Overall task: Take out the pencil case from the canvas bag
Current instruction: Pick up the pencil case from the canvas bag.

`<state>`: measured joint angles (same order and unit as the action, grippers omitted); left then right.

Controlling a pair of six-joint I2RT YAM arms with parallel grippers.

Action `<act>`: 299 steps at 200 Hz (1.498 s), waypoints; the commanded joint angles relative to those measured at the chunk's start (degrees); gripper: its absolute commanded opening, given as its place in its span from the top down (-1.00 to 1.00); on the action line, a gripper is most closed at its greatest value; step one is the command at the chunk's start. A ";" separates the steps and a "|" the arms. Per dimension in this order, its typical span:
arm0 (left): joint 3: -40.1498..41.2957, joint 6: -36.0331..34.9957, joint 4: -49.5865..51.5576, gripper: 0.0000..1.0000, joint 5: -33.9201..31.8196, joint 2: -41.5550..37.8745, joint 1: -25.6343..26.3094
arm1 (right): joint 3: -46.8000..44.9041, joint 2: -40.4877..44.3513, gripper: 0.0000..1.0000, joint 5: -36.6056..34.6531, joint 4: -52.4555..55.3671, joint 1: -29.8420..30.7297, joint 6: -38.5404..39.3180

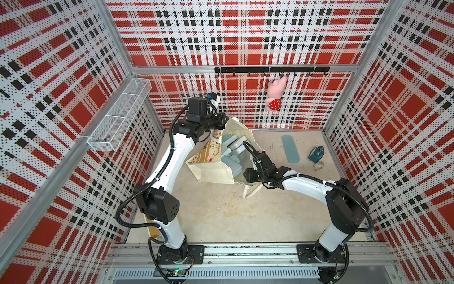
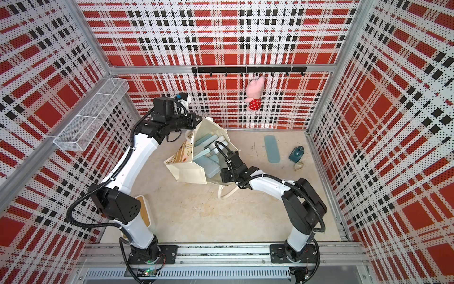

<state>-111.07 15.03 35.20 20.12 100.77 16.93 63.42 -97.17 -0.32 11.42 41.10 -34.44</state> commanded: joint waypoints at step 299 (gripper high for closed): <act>6.12 4.26 -14.17 1.00 -3.96 -8.40 -2.29 | -17.58 29.26 0.85 1.42 -13.38 -2.09 7.79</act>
<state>-104.25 17.67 29.63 16.29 96.57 15.16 47.35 -73.49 -2.76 3.27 40.16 -31.40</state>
